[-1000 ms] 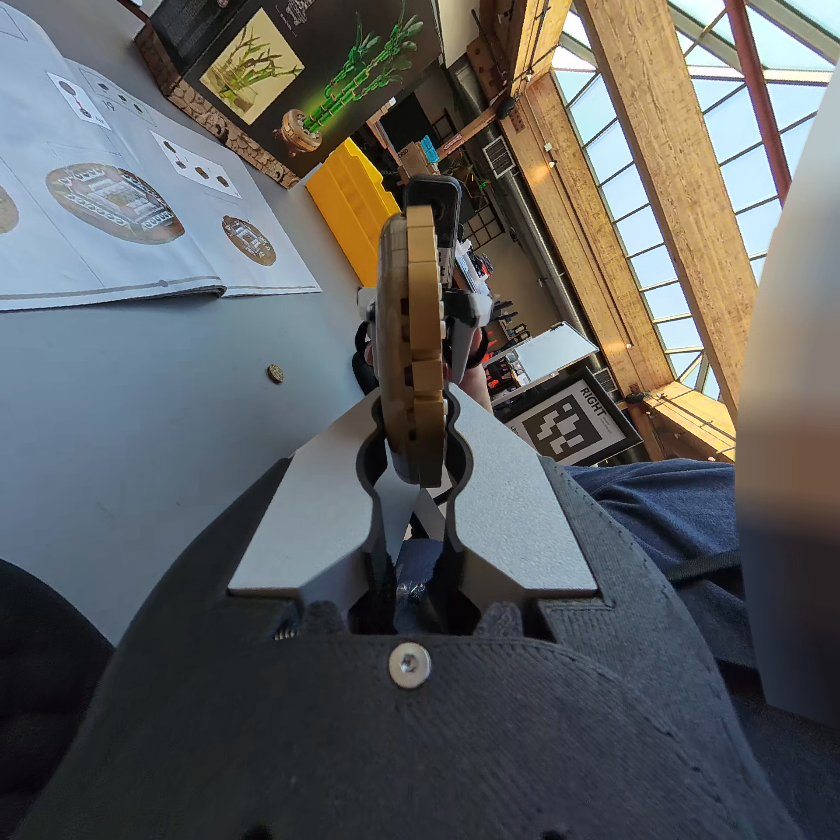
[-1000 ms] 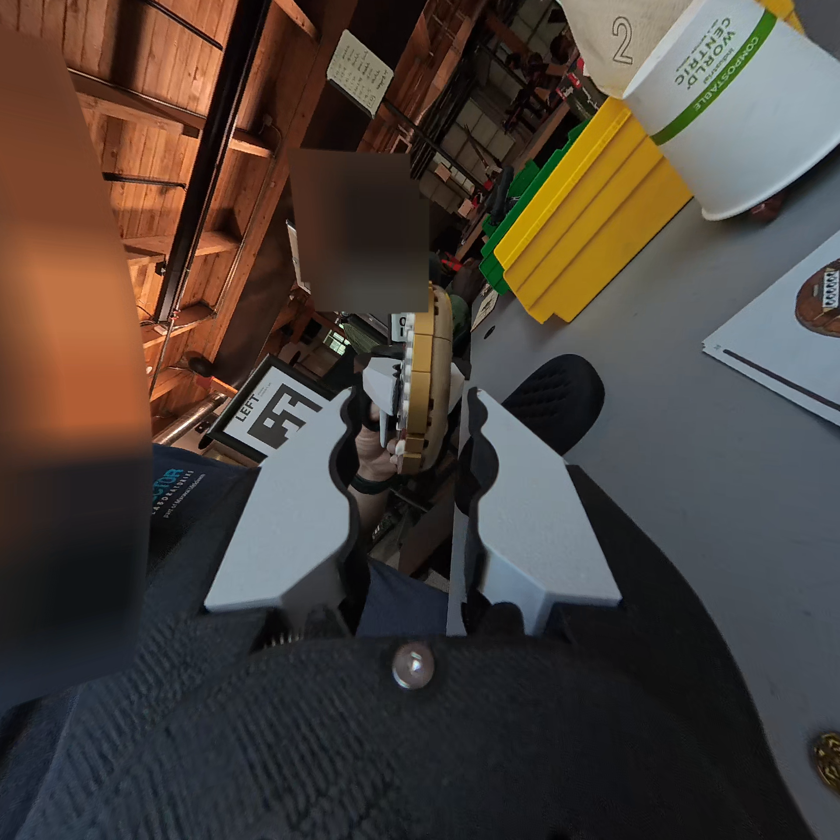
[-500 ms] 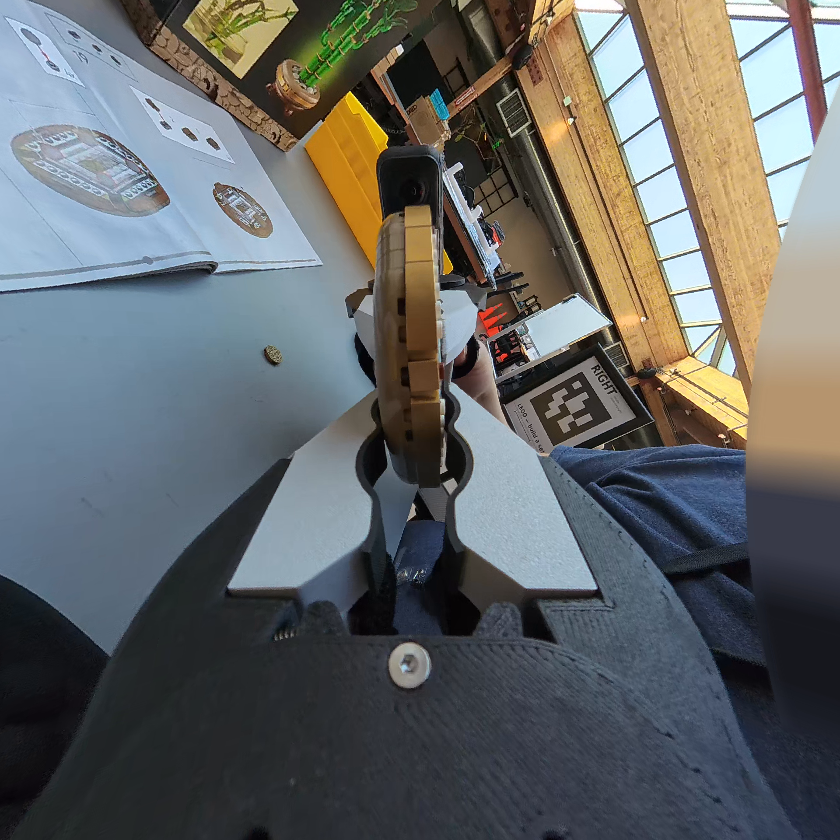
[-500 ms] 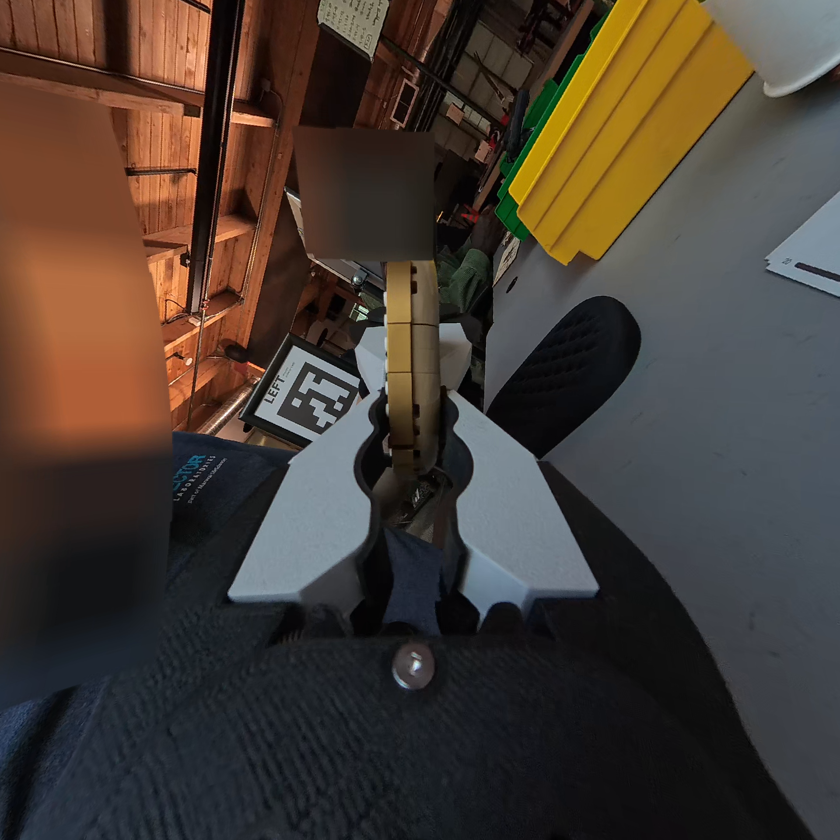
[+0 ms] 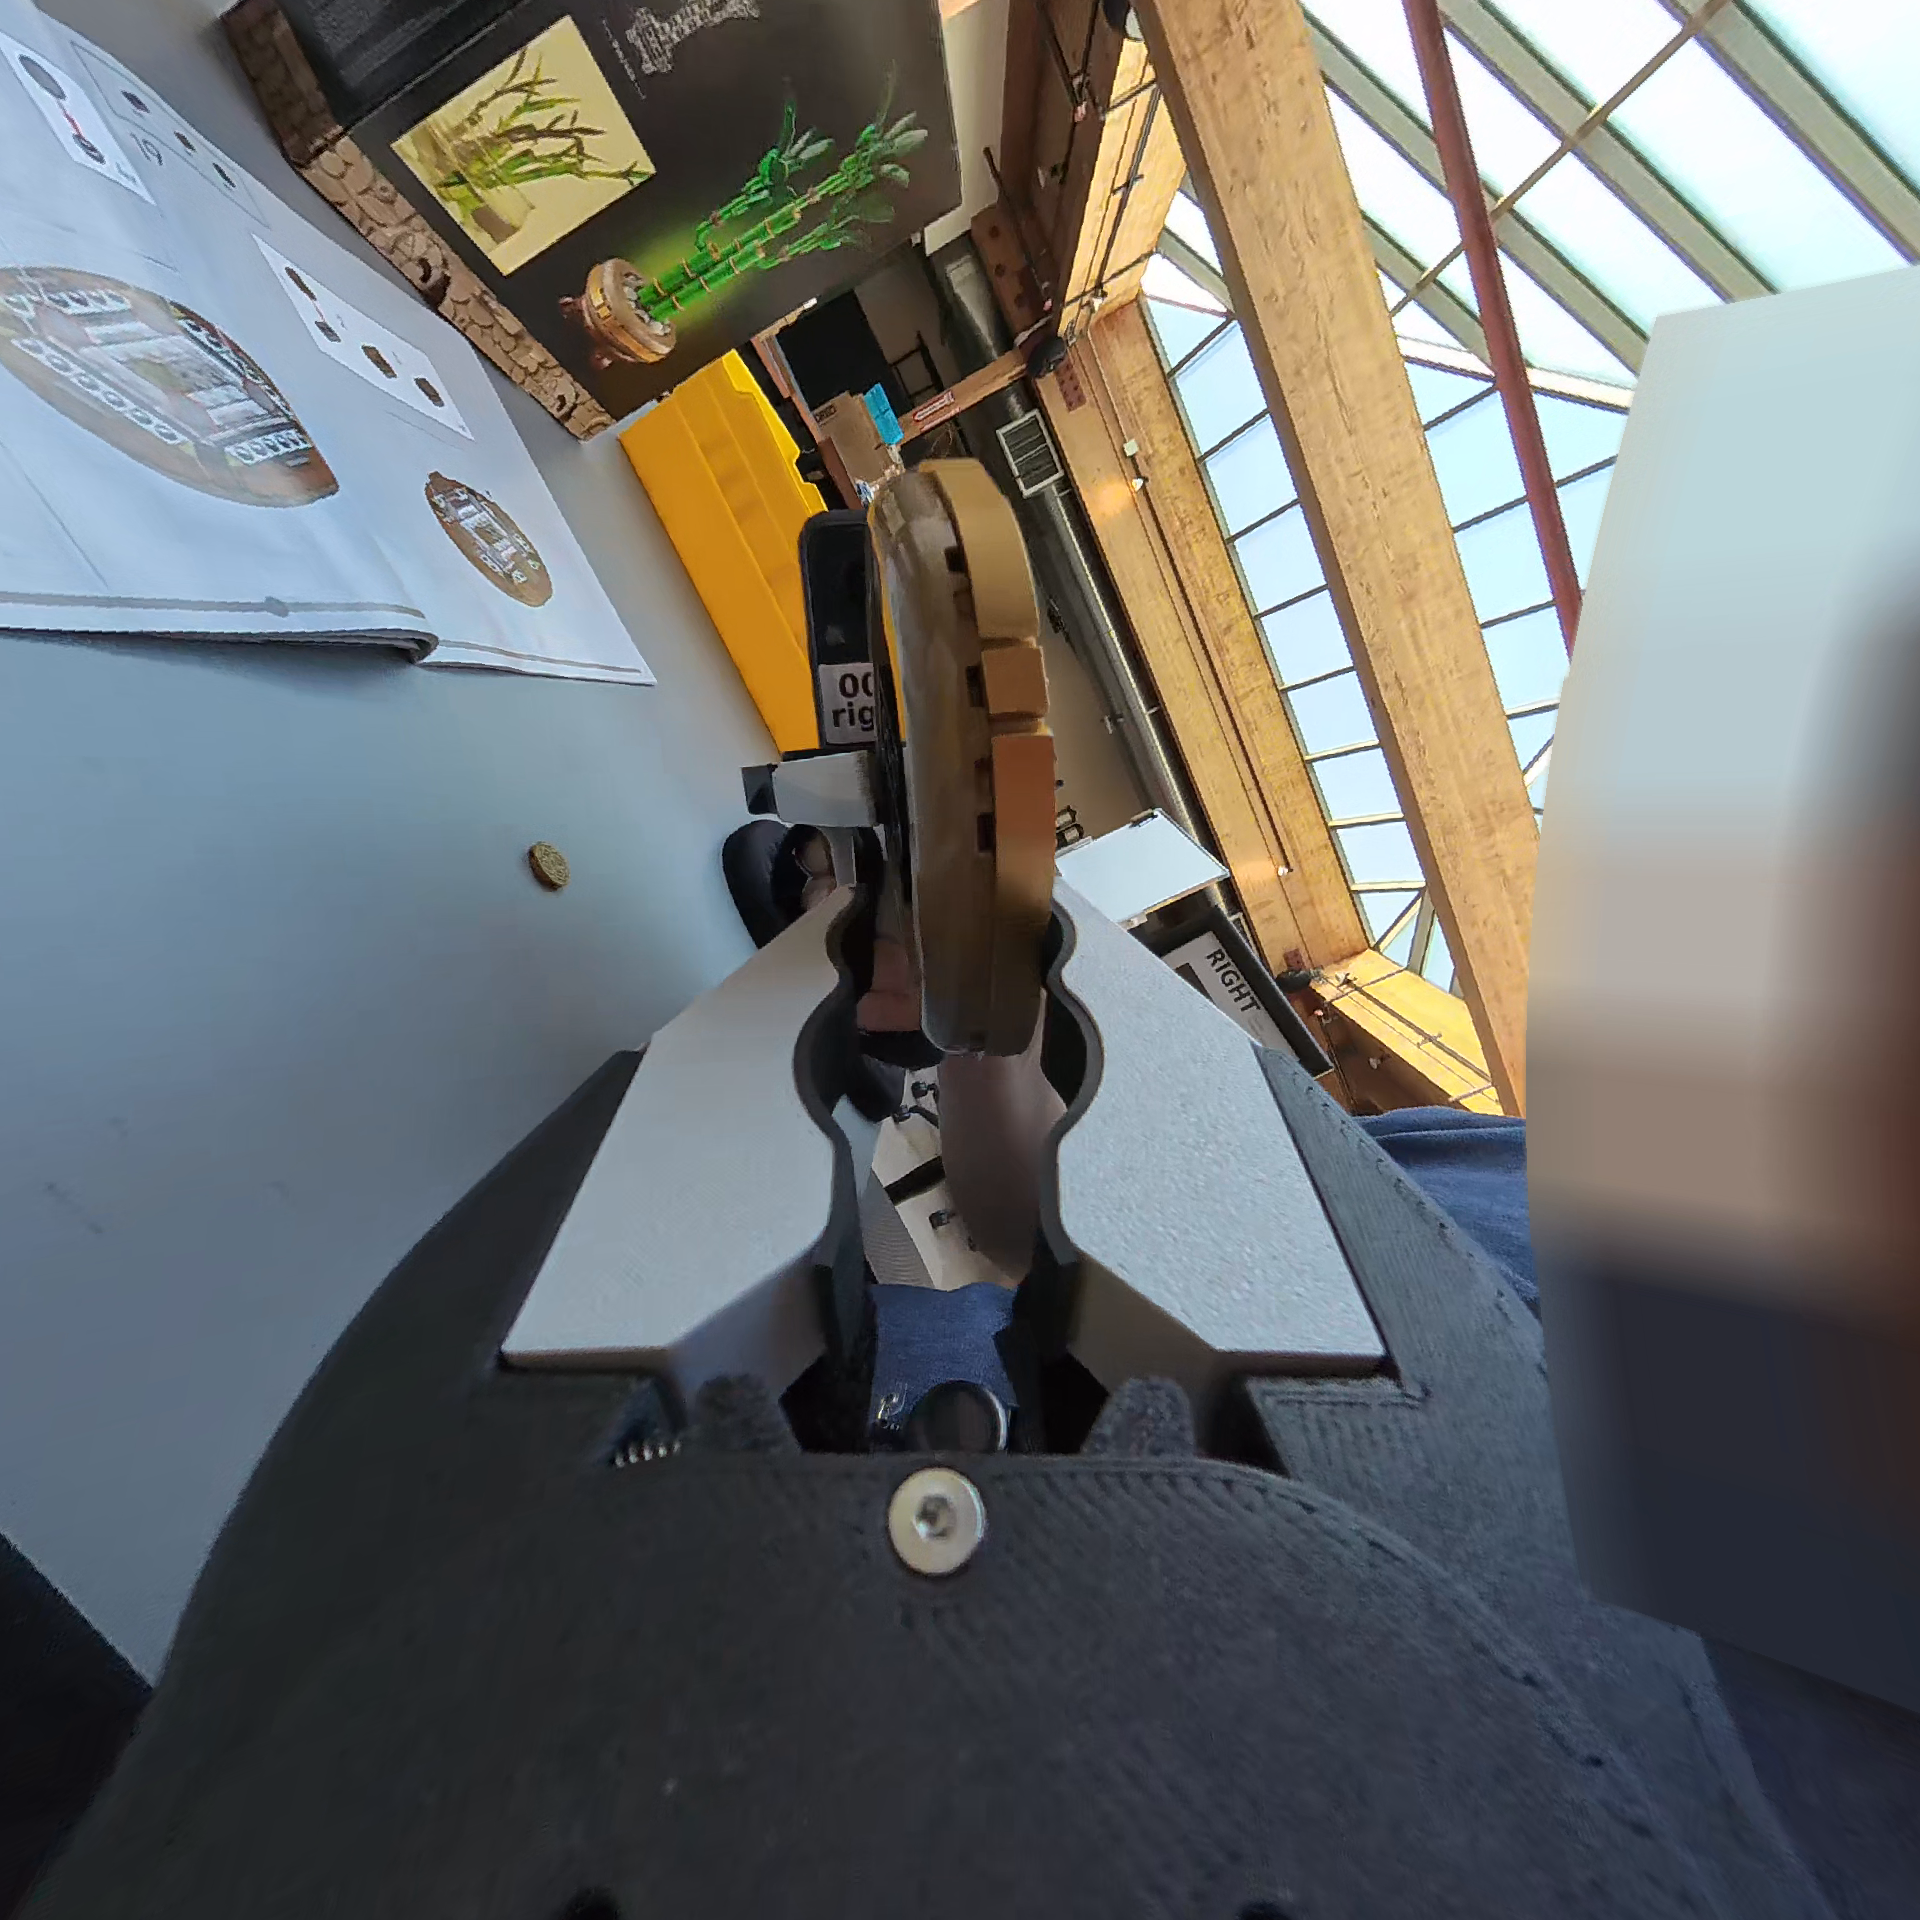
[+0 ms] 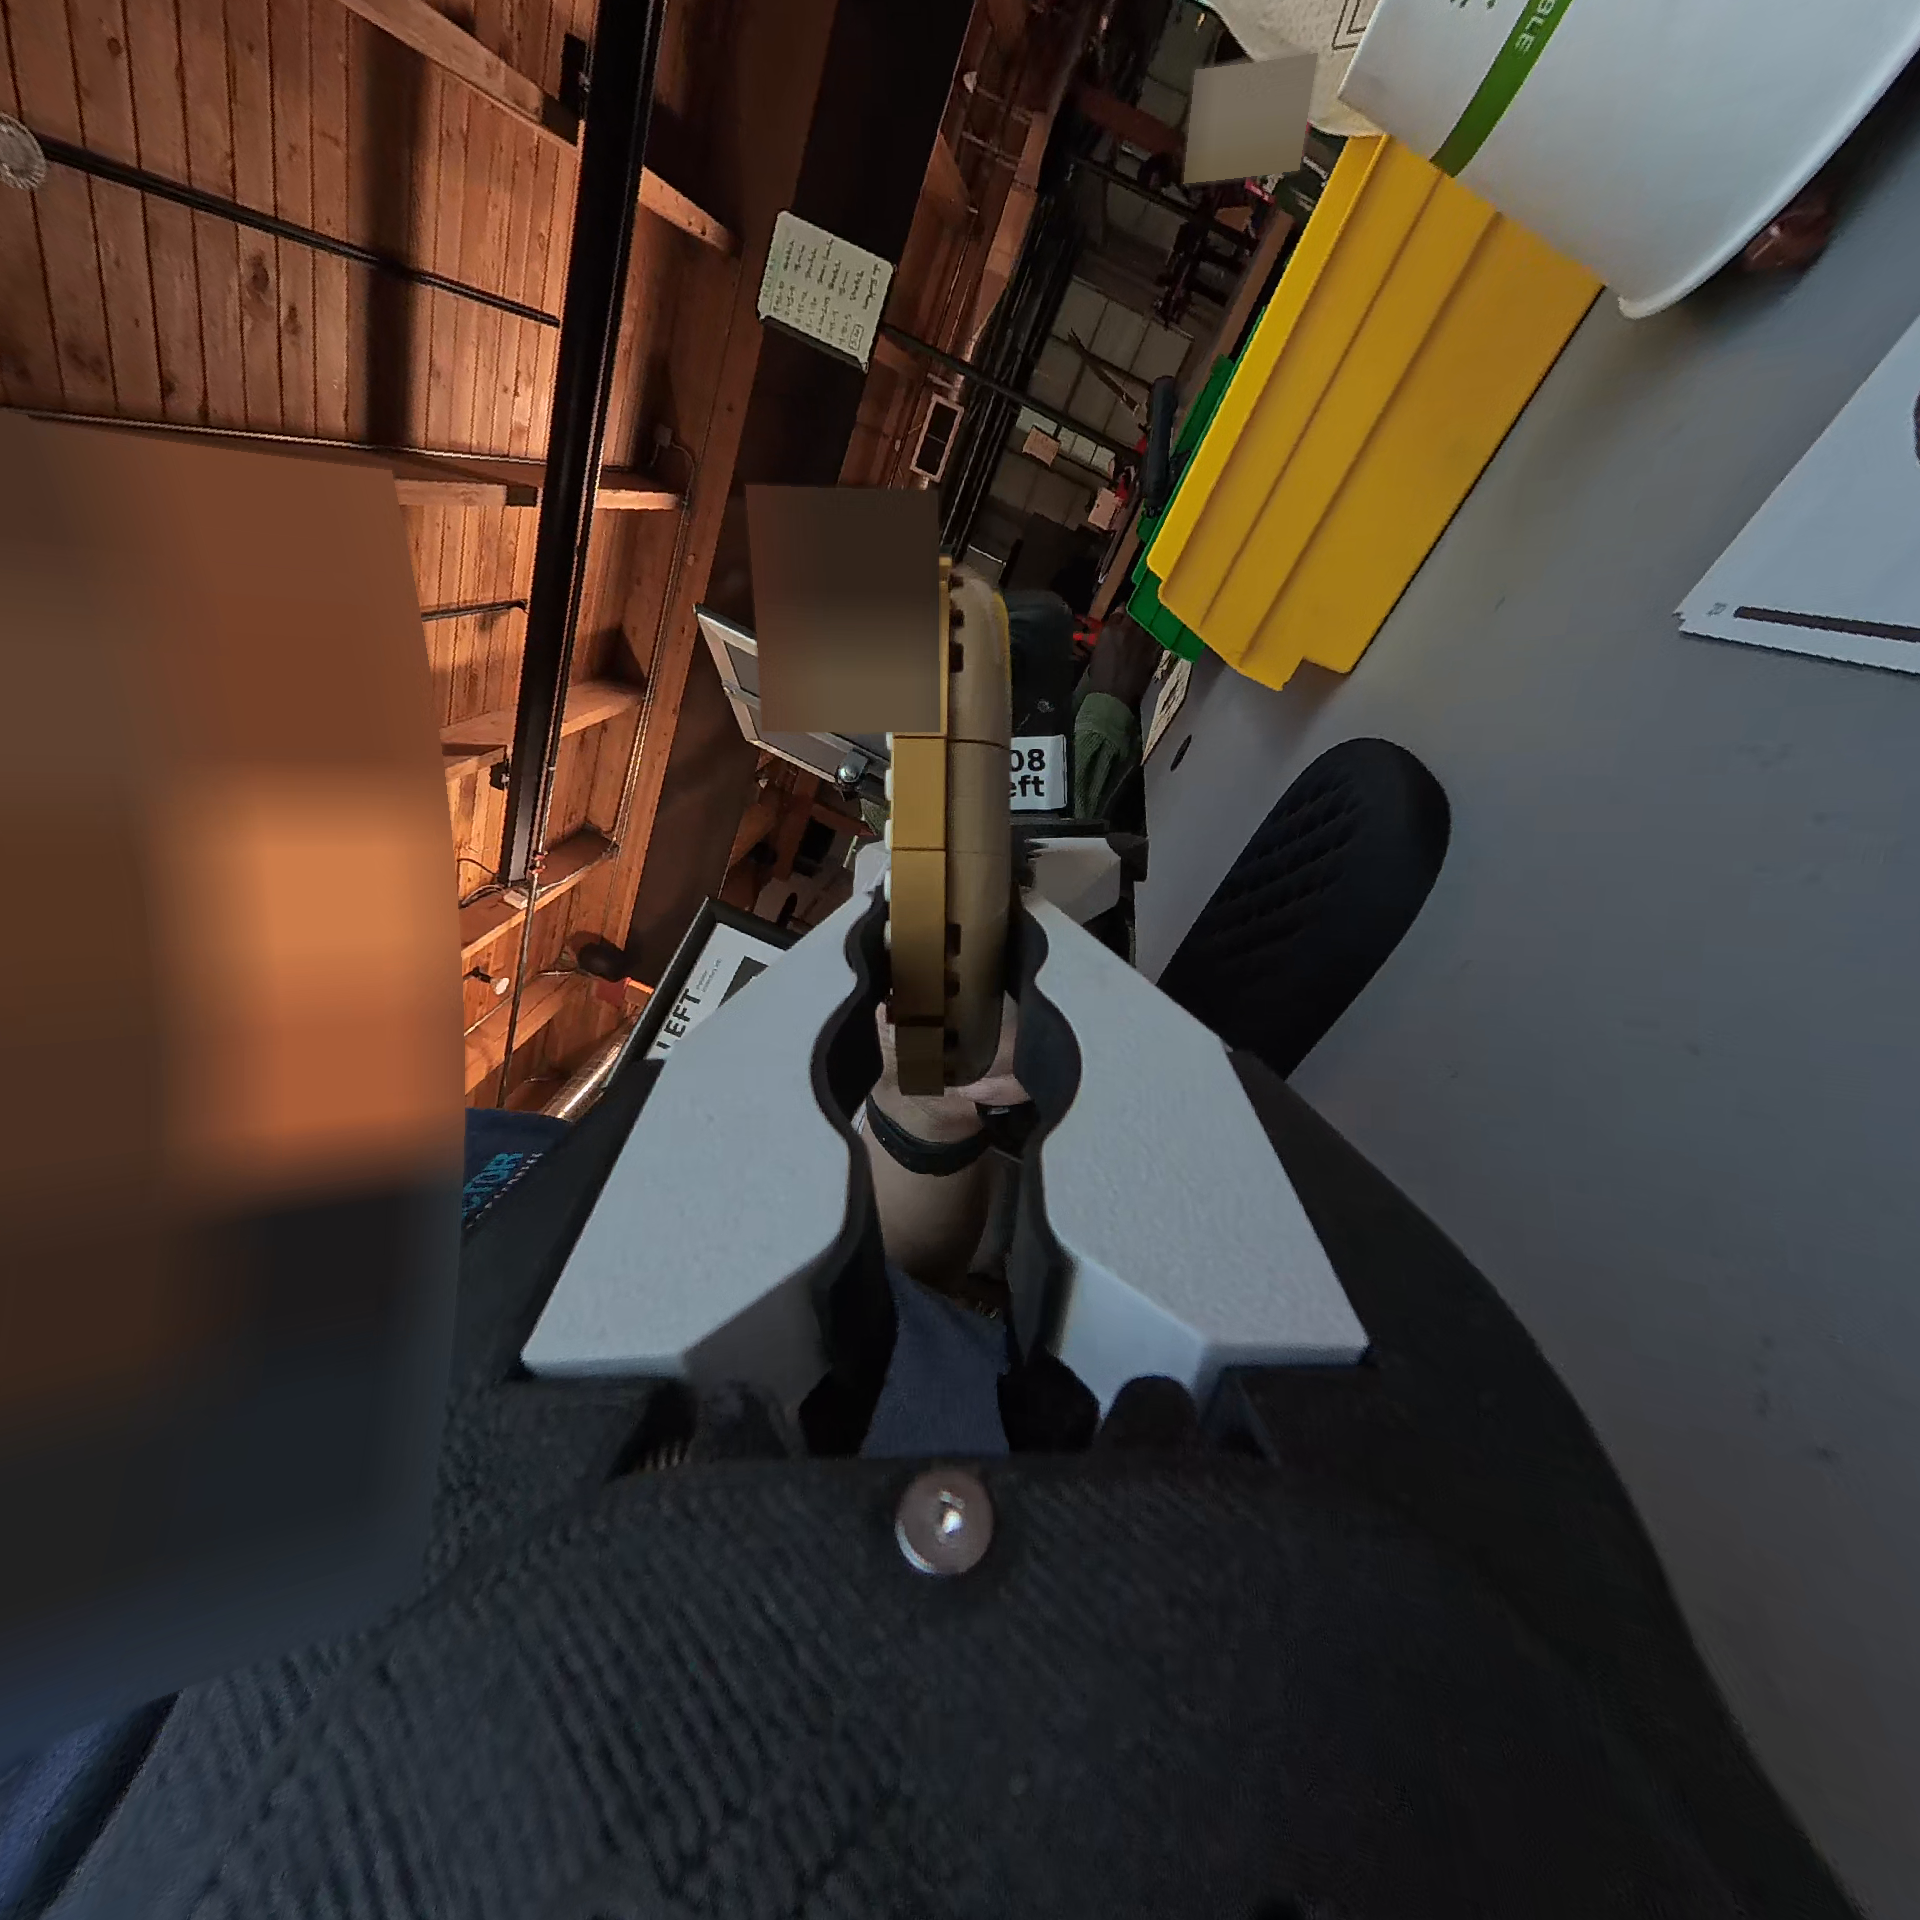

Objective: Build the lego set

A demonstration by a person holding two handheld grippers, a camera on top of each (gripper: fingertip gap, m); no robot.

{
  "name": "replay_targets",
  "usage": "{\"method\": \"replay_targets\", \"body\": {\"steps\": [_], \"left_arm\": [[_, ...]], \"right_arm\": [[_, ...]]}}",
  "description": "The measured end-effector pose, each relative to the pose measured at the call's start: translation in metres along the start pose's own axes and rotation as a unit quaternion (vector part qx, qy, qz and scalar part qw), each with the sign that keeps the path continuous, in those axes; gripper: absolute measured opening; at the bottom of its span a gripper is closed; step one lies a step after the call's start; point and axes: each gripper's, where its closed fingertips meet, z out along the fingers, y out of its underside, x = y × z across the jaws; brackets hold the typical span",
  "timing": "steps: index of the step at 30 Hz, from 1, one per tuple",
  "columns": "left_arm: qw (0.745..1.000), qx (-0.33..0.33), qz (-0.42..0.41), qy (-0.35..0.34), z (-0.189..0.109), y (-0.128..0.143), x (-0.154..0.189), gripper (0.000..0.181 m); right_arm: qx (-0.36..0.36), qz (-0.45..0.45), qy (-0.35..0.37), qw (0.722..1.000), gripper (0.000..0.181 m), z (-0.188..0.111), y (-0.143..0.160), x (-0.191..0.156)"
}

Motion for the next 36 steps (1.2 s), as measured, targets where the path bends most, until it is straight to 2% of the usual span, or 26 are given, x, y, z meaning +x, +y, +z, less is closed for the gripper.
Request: {"method": "replay_targets", "body": {"steps": [4, 7, 13, 17, 20, 23, 34, 36], "left_arm": [[1.0, 0.013, -0.01, 0.001, 0.003, -0.002, -0.005, 0.022], [1.0, -0.01, 0.005, -0.02, 0.002, 0.002, -0.01, 0.019], [0.999, -0.033, 0.012, -0.035, 0.001, 0.004, -0.01, 0.019], [0.999, -0.028, 0.002, -0.018, 0.002, 0.002, -0.006, 0.02], [0.999, 0.0, -0.032, 0.035, 0.0, -0.005, 0.004, 0.031], [0.999, 0.016, -0.037, 0.034, -0.004, -0.009, -0.001, 0.025], [0.998, 0.018, -0.056, 0.028, -0.003, -0.007, -0.006, 0.025], [0.996, 0.028, -0.077, 0.036, -0.003, -0.01, -0.004, 0.03]], "right_arm": [[0.005, -0.01, 0.016, 1.0, 0.02, 0.002, 0.002, 0.005], [0.003, -0.024, 0.032, 0.999, 0.019, 0.002, 0.003, 0.008], [0.004, 0.003, 0.016, 1.0, 0.024, 0.004, 0.004, 0.006], [-0.002, -0.012, 0.018, 1.0, 0.019, 0.003, 0.004, 0.006], [0.004, -0.003, 0.006, 1.0, 0.02, 0.003, 0.001, 0.001], [0.007, -0.001, 0.01, 1.0, 0.019, 0.003, 0.001, 0.003], [0.017, 0.038, 0.004, 0.999, 0.019, 0.005, 0.003, 0.009], [0.026, 0.066, -0.011, 0.997, 0.019, 0.005, 0.002, 0.009]]}}
